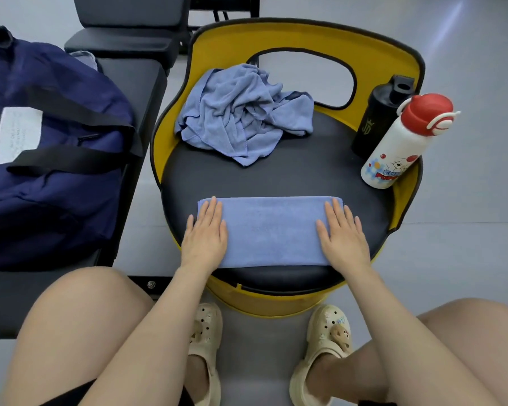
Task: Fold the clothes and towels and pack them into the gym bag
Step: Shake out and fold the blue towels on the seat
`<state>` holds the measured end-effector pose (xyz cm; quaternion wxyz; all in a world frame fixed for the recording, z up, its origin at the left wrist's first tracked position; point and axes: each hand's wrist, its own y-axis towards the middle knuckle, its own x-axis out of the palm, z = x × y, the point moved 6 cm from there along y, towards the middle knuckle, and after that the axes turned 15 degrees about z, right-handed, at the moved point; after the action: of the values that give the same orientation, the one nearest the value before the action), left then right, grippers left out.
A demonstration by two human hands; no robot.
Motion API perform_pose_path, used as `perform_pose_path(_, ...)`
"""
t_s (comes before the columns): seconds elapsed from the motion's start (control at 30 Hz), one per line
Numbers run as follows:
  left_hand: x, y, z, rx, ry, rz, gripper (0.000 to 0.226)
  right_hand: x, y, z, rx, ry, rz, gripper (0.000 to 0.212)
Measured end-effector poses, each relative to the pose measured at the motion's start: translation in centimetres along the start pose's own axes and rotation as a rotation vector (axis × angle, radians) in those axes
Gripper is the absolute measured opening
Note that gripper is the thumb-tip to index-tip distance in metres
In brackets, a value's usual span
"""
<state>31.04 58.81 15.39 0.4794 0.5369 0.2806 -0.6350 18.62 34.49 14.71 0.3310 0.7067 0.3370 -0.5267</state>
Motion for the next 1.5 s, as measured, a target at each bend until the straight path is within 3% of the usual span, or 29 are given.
perform_pose_path(0.17, -1.6, -0.1, -1.7, -0.185, -0.113, 0.112, 0.053, -1.2, -0.2, -1.2, -0.027, -0.078, 0.091, 0.06)
perform_pose_path(0.27, -2.7, -0.7, -2.8, -0.37, -0.219, 0.202, 0.054, -1.2, -0.3, -4.6, -0.187, 0.073, 0.061, 0.056)
perform_pose_path(0.43, -2.4, -0.9, -4.0, -0.563, -0.342, 0.04, 0.04, 0.8, -1.0, -7.3, -0.244, 0.042, -0.045, 0.057)
perform_pose_path(0.6, -2.3, -0.5, -3.5, -0.503, -0.41, -0.123, 0.022, 1.3, -1.4, -7.9, -0.215, -0.039, -0.033, 0.058)
perform_pose_path(0.7, -3.1, -0.4, -3.7, -0.534, -0.569, -0.057, 0.019, 1.4, -1.6, -8.4, -0.211, -0.043, -0.025, 0.061)
perform_pose_path(0.83, -5.1, -0.3, -4.0, -0.543, -0.613, 0.077, 0.009, 1.9, -1.8, -10.0, -0.217, -0.026, -0.042, 0.06)
perform_pose_path(1.0, -7.7, -0.7, -4.1, -0.568, -0.713, 0.222, 0.007, 2.9, -2.2, -12.5, -0.232, -0.01, -0.022, 0.086)
perform_pose_path(1.1, -8.6, -0.8, -2.8, -0.496, -0.746, 0.222, 0.018, 2.9, -2.0, -12.9, -0.213, 0.001, -0.062, 0.069)
perform_pose_path(1.17, -8.6, -0.8, -1.5, -0.429, -0.746, 0.195, 0.023, 2.3, -1.7, -13.1, -0.161, 0.116, -0.063, 0.06)
perform_pose_path(1.3, -7.7, -1.1, 0.9, -0.3, -0.702, 0.14, 0.011, -1.0, -1.2, -13.4, 0.205, 0.765, 0.124, 0.028)
perform_pose_path(1.4, -6.8, -1.6, 2.6, -0.225, -0.67, 0.085, 0.028, -1.5, -0.8, -14.3, 0.395, 1.071, -0.055, 0.027)
perform_pose_path(1.5, -6.3, -2.3, 3.9, -0.157, -0.675, 0.048, 0.035, -0.8, -0.4, -14.1, 0.475, 1.131, -0.125, 0.026)
